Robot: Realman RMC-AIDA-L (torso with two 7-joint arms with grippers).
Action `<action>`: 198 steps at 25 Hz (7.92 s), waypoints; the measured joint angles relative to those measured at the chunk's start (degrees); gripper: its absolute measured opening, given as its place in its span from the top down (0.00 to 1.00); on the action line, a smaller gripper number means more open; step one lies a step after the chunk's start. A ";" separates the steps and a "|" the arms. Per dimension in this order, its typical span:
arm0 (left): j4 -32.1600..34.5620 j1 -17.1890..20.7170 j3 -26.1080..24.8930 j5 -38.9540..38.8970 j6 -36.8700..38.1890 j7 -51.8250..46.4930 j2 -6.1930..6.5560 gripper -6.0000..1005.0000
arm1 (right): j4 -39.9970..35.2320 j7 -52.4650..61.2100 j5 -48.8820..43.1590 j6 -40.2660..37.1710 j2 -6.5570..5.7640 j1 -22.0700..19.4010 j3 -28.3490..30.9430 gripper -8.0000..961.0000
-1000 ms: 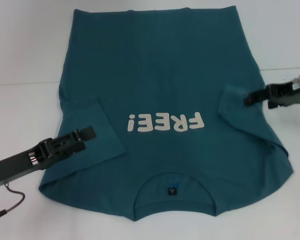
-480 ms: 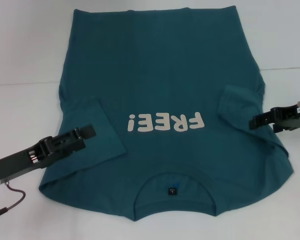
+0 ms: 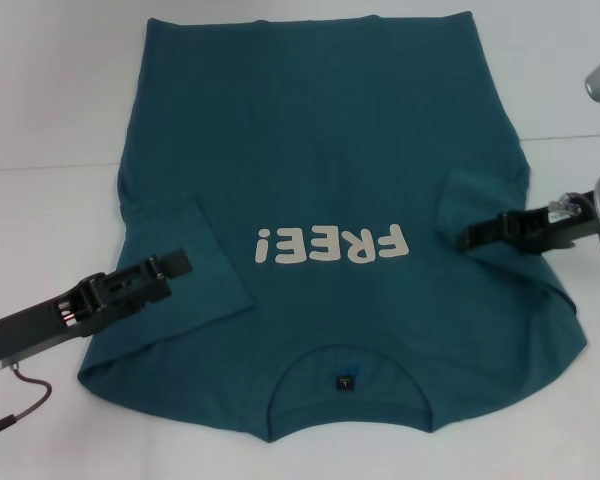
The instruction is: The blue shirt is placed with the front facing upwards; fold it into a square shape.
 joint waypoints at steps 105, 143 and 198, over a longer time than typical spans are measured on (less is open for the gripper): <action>-2.76 -6.81 -4.72 24.28 -11.53 -31.79 3.98 0.16 | -9.33 -5.16 15.13 -15.39 -2.64 -8.61 3.80 0.11; -0.91 -6.20 -2.38 25.51 -15.16 -31.26 3.78 0.18 | -9.33 -5.28 15.23 -15.34 -2.66 -8.81 4.24 0.11; -8.95 -6.14 -10.64 19.36 -13.50 -16.67 4.99 0.95 | -10.17 -7.45 6.56 -28.02 -8.28 -16.90 7.58 0.11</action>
